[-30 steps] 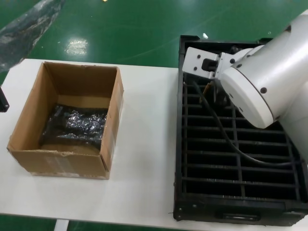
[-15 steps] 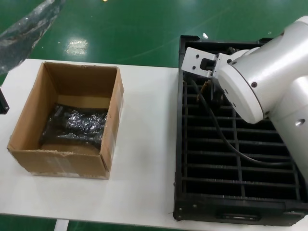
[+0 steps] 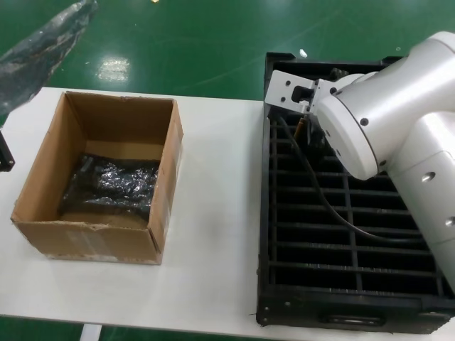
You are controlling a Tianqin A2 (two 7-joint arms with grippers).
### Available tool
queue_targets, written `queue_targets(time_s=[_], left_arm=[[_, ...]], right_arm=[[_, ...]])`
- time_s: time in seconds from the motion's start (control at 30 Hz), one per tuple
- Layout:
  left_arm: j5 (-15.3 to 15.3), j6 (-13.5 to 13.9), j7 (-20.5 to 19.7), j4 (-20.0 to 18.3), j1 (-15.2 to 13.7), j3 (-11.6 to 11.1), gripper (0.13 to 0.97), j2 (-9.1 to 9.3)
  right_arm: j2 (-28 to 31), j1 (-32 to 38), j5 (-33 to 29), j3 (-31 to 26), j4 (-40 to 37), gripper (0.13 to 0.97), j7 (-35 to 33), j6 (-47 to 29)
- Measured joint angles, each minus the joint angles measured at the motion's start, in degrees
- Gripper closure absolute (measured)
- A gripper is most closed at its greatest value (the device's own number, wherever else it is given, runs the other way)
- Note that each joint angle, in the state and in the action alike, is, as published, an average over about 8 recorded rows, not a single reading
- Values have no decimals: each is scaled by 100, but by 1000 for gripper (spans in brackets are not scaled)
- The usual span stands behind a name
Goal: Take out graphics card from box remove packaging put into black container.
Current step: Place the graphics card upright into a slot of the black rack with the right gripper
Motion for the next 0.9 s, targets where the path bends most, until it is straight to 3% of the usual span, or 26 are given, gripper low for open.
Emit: queue_targets(time_s=[0.47, 0.9], left_arm=[[30, -4, 40, 40, -7, 27, 957, -6], [63, -59, -40, -176, 89, 84, 957, 35]], right_arm=[[-32, -113, -143, 182, 261, 919, -123, -184], [-13, -342, -248, 313, 749, 919, -171, -470]])
